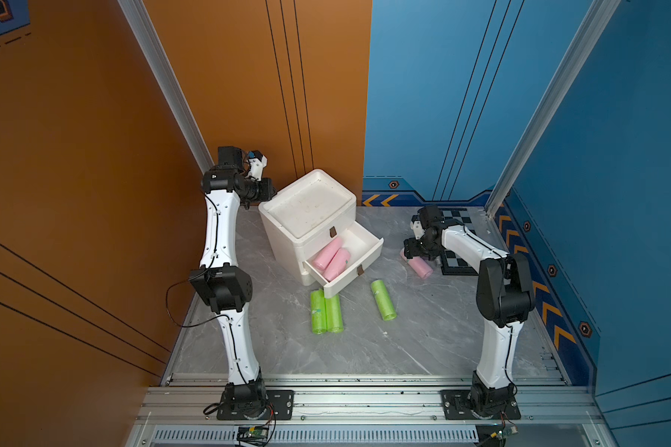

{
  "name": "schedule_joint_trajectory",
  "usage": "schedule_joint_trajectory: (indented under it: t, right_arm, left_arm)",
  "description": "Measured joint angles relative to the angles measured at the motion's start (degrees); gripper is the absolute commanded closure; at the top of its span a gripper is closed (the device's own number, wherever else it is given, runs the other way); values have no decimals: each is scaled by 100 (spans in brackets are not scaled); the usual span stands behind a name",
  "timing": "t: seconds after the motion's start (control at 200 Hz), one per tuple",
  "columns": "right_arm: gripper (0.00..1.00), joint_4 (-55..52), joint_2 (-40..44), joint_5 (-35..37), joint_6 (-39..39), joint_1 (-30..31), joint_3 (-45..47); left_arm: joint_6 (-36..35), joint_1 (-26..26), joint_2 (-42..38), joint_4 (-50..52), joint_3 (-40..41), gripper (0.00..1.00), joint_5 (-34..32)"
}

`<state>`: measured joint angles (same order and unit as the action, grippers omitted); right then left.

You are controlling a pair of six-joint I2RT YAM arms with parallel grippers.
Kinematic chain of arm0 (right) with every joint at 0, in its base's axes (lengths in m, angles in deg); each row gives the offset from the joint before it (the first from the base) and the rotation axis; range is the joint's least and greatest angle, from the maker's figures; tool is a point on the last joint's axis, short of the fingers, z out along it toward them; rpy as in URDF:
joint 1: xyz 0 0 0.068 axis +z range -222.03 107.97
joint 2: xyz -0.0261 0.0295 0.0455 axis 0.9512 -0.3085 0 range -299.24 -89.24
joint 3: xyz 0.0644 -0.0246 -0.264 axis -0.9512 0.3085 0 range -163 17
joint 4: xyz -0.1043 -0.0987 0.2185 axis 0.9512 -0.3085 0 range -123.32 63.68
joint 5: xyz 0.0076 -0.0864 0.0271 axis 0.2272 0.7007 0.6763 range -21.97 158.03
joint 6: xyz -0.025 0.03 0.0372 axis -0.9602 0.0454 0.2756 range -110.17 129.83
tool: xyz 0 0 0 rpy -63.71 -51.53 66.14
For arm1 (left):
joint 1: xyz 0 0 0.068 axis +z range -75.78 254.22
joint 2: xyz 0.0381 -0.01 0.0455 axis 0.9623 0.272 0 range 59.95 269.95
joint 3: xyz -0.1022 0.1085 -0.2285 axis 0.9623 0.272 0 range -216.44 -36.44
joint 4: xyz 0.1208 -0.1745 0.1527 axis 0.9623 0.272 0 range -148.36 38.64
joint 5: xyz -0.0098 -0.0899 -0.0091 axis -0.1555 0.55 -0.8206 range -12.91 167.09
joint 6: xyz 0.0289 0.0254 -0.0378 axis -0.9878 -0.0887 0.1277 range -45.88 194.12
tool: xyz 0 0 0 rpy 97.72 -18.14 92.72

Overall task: Sort the rolls of trash bags by color and place them into the drawer
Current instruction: Pick up the roll of trash bags from the center of the board.

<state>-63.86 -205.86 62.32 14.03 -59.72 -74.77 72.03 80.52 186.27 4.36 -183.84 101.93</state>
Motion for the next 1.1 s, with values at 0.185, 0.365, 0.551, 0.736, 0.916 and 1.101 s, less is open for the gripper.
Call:
schedule_joint_trajectory:
  t: [0.185, 0.365, 0.551, 0.736, 0.916, 1.101]
  right_arm:
    - [27, -44, -4, 33, -66, 0, -4]
    - [28, -105, -116, 98, -107, 11, -70]
    - [29, -146, -116, 227, -107, 61, -55]
    - [29, -151, -70, 415, -105, 146, 118]
    - [28, -205, 133, 514, -98, 260, 485]
    - [28, -190, 133, 601, -101, 232, 557]
  left_arm:
    - [0, -2, 0, -2, 0, 84, -13]
    - [0, -2, 0, -2, 0, 84, -13]
    - [0, -2, 0, -2, 0, 84, -15]
    - [0, -7, 0, -4, 0, 84, -15]
    - [0, -7, 0, -7, 0, 84, -17]
    - [0, -7, 0, -9, 2, 84, -17]
